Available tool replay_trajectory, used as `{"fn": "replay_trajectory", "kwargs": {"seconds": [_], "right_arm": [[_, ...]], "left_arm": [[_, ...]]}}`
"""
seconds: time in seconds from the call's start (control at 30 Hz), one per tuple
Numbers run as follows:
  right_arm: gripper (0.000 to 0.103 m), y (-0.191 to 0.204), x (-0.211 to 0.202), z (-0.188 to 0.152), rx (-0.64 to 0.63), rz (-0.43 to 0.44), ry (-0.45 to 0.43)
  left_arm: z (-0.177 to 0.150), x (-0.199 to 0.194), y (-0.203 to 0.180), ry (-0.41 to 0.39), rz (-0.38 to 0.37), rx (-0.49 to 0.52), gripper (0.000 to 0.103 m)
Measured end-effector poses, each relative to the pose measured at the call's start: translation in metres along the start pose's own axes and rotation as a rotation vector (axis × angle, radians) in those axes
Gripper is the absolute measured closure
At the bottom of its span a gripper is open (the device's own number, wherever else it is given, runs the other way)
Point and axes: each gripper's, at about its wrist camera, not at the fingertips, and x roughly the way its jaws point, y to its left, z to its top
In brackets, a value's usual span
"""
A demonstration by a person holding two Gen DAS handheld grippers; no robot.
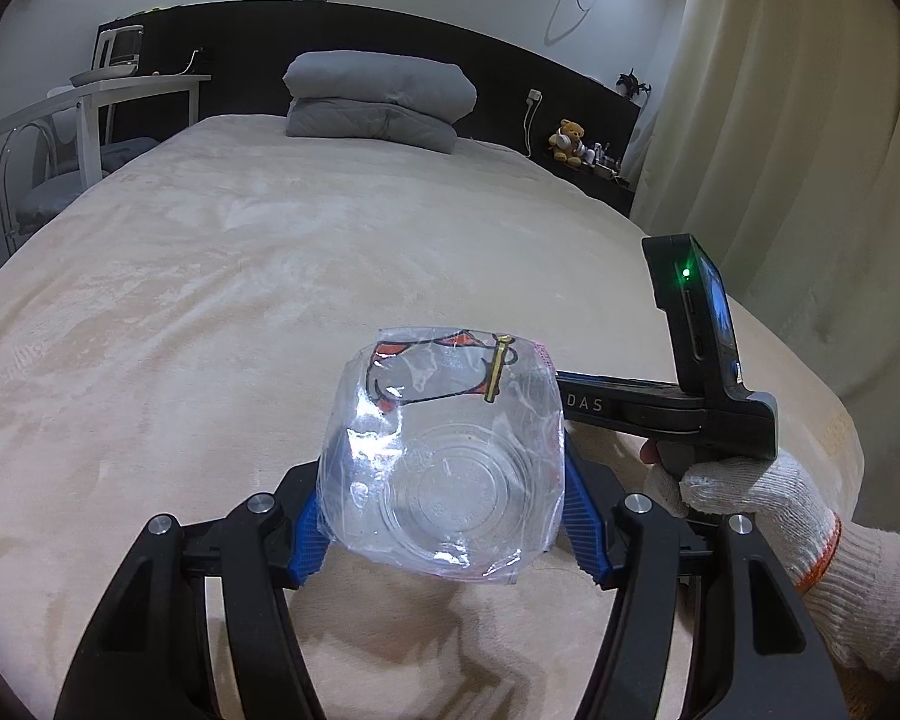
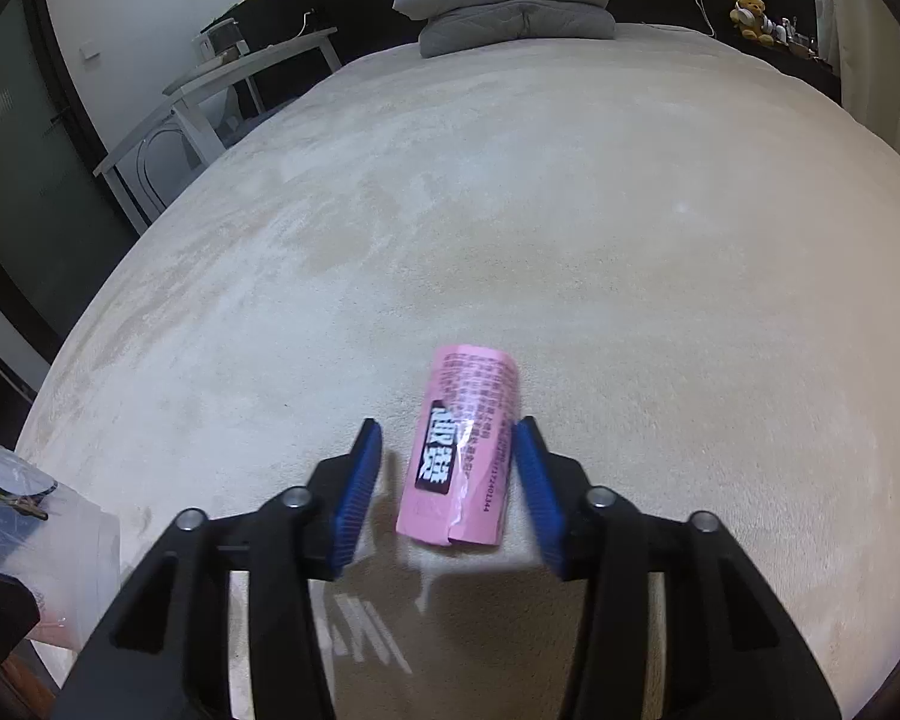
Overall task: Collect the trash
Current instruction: 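Grasp the pink carton with the right tool while the left tool holds the cup, then carry the clear cup and pink carton down toward the floor bin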
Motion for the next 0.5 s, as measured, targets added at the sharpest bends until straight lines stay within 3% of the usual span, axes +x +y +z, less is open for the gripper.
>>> {"fn": "replay_trajectory", "kwargs": {"seconds": [0.5], "right_arm": [[0.070,-0.005,-0.030,-0.009,-0.038,0.025,-0.025]], "left_arm": [[0.001,0.000,-0.003,-0.008,0.008,0.005,0.041]]}}
